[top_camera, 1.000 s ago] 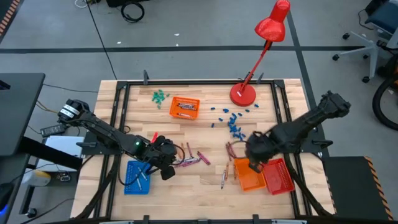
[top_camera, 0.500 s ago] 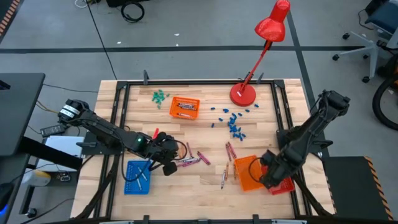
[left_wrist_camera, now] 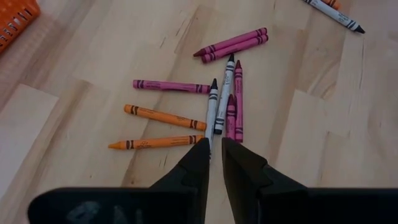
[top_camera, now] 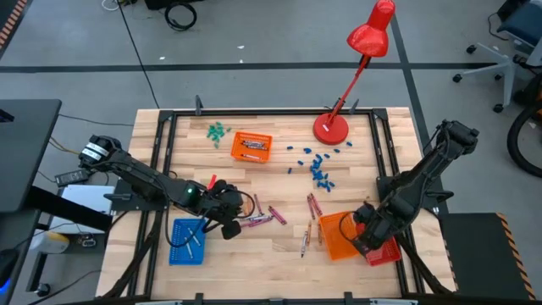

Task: Sort crayons
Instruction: Put the red crayon into the red bin

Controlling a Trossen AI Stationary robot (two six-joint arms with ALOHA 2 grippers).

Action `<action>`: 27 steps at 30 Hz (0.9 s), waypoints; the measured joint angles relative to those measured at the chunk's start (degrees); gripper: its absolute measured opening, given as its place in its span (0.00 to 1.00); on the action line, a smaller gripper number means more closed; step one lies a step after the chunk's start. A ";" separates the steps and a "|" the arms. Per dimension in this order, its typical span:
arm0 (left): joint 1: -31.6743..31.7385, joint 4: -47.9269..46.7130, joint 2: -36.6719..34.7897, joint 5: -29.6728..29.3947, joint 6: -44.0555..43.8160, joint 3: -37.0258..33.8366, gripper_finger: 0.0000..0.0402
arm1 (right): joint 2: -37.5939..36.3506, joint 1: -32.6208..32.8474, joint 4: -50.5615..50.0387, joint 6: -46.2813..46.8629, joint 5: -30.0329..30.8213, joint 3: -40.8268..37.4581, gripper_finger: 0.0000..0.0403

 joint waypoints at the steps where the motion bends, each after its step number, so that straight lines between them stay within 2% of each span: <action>1: 0.00 0.05 0.01 -0.01 0.04 0.00 0.13 | -0.53 -1.07 -0.92 -0.48 1.51 0.92 0.30; 4: 0.00 0.89 0.02 0.00 0.08 0.00 0.13 | -1.23 -5.09 -2.42 -3.60 4.75 2.72 0.30; 8: 0.04 2.42 0.02 -0.02 0.09 0.00 0.13 | 0.10 -11.08 -1.33 -12.12 6.46 3.65 0.30; 14: 0.04 4.57 0.04 0.01 -0.26 0.02 0.13 | 3.29 -19.71 5.46 -22.38 11.15 3.80 0.30; 27: 0.04 6.05 0.04 0.00 -2.04 0.02 0.13 | 14.54 -34.83 8.84 -45.51 13.24 3.84 0.30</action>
